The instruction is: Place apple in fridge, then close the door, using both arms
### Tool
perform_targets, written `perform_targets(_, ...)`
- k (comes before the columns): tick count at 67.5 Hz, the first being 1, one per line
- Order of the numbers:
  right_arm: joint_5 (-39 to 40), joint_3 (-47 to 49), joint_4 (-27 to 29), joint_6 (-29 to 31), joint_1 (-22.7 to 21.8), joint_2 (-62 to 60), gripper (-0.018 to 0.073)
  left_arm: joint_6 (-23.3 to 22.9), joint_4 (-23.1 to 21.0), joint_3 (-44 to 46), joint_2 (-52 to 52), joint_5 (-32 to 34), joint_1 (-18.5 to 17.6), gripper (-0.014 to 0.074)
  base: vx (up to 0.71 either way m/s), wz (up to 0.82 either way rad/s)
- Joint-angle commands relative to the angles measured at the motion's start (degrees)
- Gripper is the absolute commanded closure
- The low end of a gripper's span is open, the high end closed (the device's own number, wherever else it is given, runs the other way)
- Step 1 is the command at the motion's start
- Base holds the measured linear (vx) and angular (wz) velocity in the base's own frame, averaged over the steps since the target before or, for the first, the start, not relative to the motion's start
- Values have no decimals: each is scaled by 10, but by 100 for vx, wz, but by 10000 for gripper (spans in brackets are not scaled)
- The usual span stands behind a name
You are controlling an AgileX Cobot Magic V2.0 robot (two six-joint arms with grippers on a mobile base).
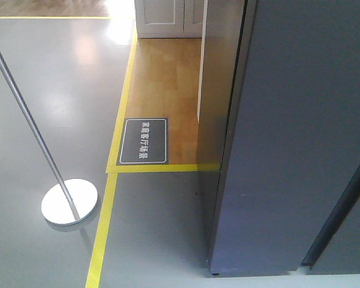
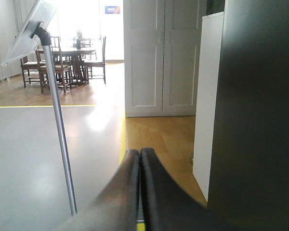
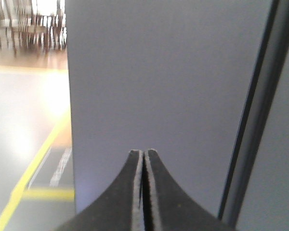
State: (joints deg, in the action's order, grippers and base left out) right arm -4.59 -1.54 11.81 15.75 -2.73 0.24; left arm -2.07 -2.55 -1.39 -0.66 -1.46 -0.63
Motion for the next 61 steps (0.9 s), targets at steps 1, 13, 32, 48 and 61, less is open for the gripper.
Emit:
perform_targets(1,53,-7,-4,5,0,-14,563,-5,-6,-7,-9,42,0,603,0,0)
perform_targets(13,51,-7,-3,5,23,-13,563,-5,-6,-7,-9,42,0,603,0,0)
perform_targets(32,51,-7,-4,7,20,-12,563,-5,-6,-7,-9,42,0,603,0,0)
perform_targets(48,77,-6,-14,-16,21,-12,563,-5,-6,-7,-9,42,0,603,0,0)
perform_targets(61,93,-6,-144,-132,21,-12,563,-5,-6,-7,-9,42,0,603,0,0)
